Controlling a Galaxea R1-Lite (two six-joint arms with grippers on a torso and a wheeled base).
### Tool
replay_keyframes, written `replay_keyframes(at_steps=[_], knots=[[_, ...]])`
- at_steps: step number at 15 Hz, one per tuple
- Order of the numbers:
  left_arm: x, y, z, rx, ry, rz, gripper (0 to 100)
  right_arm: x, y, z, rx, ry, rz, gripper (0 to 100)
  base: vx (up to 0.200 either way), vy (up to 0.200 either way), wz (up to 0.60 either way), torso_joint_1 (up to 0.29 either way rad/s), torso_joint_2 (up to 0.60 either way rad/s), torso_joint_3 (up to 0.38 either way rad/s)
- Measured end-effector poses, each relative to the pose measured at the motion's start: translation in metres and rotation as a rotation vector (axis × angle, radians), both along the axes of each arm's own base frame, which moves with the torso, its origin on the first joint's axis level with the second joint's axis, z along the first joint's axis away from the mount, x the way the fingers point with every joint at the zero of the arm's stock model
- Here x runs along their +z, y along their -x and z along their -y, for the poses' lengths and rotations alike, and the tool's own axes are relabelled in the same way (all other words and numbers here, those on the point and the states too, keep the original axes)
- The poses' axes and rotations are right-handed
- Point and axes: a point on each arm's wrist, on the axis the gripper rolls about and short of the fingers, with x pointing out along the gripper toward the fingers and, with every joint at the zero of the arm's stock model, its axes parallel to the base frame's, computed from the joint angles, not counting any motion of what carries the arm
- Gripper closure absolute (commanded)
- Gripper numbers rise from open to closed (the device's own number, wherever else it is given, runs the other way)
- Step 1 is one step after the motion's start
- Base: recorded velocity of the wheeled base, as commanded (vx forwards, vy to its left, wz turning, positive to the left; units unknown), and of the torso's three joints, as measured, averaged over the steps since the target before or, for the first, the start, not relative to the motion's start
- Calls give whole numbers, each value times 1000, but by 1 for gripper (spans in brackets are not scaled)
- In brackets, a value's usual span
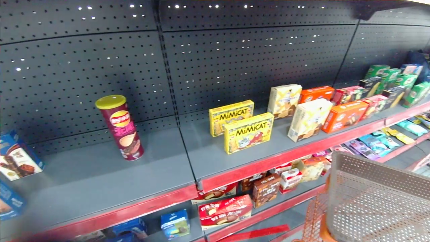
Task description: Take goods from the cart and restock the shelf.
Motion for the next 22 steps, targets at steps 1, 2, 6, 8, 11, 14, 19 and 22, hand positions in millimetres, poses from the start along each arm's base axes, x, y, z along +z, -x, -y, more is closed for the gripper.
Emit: replay_keyframes(at_steps=[1,2,6,8,11,14,19,22], knots=[[0,0,0,0,0,0,0,0,0,0,1,0,-2,100,0,0,600,2,2,2],[0,0,0,0,0,1,0,-2,0,0,1,0,-6,100,0,0,600,-2,-2,2],[0,0,0,0,0,1,0,-9,1,0,3,-1,-24,100,0,0,300,1,4,2],[0,0,0,1,0,0,0,-11,1,0,6,0,-29,100,0,0,0,0,0,0],[0,0,0,0,0,0,0,-14,3,-1,12,1,-28,100,0,0,0,0,0,0],[0,0,0,1,1,1,0,-14,5,-1,14,1,-23,100,0,0,0,0,0,0],[0,0,0,1,1,1,0,-14,6,-1,7,23,-21,100,0,0,0,0,0,0],[0,0,0,1,0,1,0,-14,7,-1,5,30,-17,100,0,0,600,2,5,2]])
